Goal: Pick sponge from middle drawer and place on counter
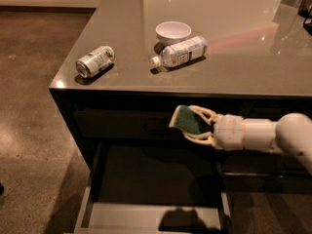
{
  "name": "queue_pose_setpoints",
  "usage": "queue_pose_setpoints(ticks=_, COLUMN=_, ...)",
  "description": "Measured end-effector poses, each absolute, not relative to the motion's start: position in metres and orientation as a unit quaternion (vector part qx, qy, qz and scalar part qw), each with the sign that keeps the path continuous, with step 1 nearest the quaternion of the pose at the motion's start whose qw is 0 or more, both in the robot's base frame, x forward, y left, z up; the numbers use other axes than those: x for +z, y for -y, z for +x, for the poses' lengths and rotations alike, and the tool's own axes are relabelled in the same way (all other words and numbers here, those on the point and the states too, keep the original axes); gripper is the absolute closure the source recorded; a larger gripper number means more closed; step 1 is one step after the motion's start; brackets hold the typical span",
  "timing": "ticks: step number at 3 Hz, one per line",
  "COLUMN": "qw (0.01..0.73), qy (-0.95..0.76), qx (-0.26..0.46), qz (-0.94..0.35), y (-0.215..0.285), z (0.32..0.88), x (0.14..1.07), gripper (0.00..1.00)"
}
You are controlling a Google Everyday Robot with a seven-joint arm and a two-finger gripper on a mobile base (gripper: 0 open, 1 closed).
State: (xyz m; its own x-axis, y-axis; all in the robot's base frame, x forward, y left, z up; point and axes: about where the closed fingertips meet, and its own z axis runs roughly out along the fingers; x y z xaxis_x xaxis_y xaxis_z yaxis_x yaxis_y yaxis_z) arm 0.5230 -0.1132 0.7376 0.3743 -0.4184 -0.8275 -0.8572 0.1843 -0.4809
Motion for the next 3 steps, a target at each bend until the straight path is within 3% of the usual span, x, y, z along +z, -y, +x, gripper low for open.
queue_pose_setpoints(ticks=2, qw=0.545, qy=-0.455, qx=0.195, qz=-0.677, y=0.15, z=0.499, x=0.831, gripper=1.0)
queue_pose_setpoints(ticks=3, qw=0.52, qy=-0.486, qx=0.151, qz=-0.686, y=0.166, z=0.531, x=0.872, gripper=1.0)
